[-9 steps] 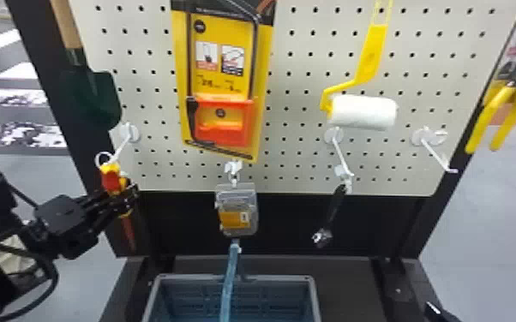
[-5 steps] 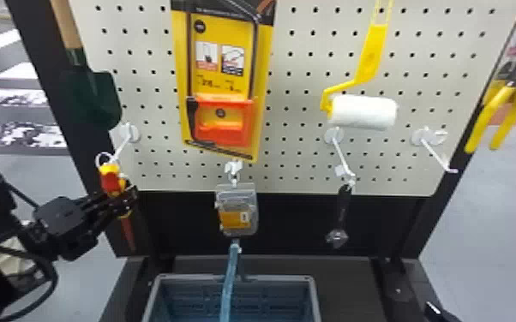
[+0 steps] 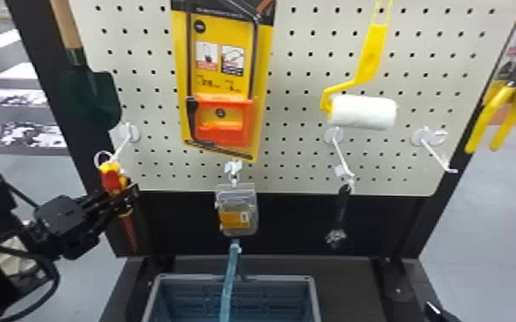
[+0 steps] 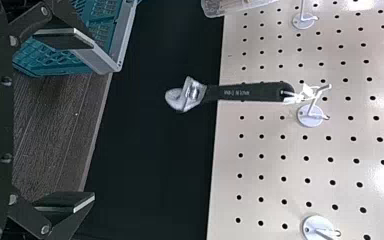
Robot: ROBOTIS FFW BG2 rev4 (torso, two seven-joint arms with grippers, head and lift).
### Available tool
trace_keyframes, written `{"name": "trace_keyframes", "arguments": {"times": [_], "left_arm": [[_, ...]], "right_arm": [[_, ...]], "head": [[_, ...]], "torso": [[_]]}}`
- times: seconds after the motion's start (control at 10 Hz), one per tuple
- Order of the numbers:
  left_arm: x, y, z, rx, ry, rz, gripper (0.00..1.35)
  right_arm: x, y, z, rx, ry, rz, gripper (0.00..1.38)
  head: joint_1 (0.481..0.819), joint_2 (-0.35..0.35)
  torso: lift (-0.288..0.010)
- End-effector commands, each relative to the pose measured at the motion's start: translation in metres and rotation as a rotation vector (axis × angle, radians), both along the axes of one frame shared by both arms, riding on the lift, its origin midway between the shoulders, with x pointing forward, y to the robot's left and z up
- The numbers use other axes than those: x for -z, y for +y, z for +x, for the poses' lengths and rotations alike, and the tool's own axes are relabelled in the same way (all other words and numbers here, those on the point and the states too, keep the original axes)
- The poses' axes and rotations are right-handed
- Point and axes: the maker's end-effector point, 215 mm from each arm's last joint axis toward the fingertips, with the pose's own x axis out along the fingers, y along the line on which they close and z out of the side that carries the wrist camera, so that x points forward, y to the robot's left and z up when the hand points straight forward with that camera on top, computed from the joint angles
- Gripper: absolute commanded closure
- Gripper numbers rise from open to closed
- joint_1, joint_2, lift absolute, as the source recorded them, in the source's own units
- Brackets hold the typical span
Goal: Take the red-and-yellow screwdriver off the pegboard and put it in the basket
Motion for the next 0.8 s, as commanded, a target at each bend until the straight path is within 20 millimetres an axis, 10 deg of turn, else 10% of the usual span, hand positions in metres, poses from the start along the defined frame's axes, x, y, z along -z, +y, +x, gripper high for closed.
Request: {"name": "trace_keyframes", "arguments": {"times": [0.0,0.7], "left_arm": [[-0.01,-0.004,-0.006,-0.004,-0.02,-0.004,1.07],[-0.014,-0.007,-0.022,-0.02,-0.018,-0.001,1.07]], "right_arm": [[0.0,0.0,0.0,0.002,0.0,0.003,0.21],[0.002,0.0,-0.001,0.003,0.005,0.003,0.21]], "head": [[0.549,0.0],[0.549,0.0]], "torso": [[-0.1],[-0.1]]}}
